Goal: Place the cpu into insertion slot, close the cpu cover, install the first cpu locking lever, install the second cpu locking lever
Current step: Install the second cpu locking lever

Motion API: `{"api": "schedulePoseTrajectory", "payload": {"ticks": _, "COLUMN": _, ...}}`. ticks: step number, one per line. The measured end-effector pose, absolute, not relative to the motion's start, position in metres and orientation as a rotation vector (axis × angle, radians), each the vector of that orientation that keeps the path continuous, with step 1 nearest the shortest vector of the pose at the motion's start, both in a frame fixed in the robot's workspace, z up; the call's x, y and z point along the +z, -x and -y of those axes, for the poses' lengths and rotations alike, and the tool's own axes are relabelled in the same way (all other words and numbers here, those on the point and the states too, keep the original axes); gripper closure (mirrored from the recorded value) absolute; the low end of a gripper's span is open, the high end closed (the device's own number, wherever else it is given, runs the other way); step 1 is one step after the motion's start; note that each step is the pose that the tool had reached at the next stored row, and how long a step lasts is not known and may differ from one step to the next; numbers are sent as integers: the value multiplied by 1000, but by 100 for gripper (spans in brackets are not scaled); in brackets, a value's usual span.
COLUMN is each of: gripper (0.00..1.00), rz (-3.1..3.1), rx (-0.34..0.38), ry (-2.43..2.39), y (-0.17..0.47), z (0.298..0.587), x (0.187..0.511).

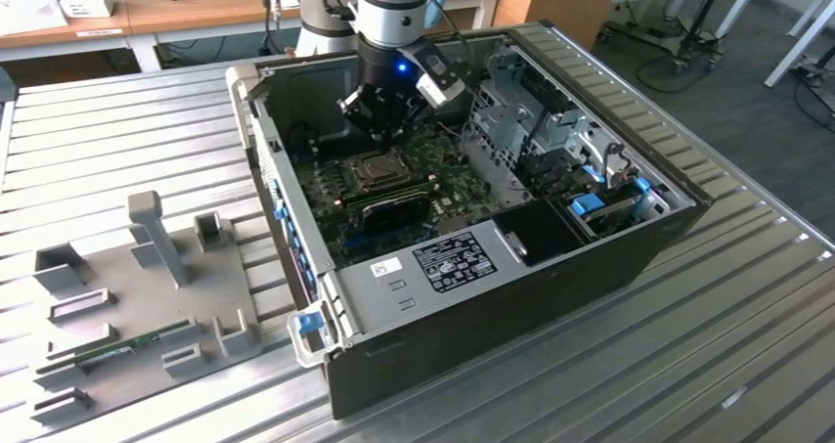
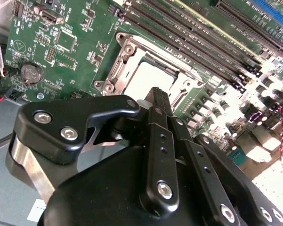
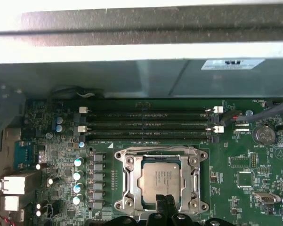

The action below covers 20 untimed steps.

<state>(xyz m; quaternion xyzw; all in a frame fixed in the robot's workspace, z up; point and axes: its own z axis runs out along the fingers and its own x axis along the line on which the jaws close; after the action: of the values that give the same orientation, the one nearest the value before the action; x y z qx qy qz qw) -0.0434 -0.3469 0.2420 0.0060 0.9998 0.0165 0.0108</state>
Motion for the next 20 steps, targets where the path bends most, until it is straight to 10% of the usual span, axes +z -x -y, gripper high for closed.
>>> {"api": "schedulePoseTrajectory", "payload": {"ticks": 20, "gripper": 89, "rz": -3120, "rx": 51, "ry": -19, "y": 43, "z": 365, "x": 242}}
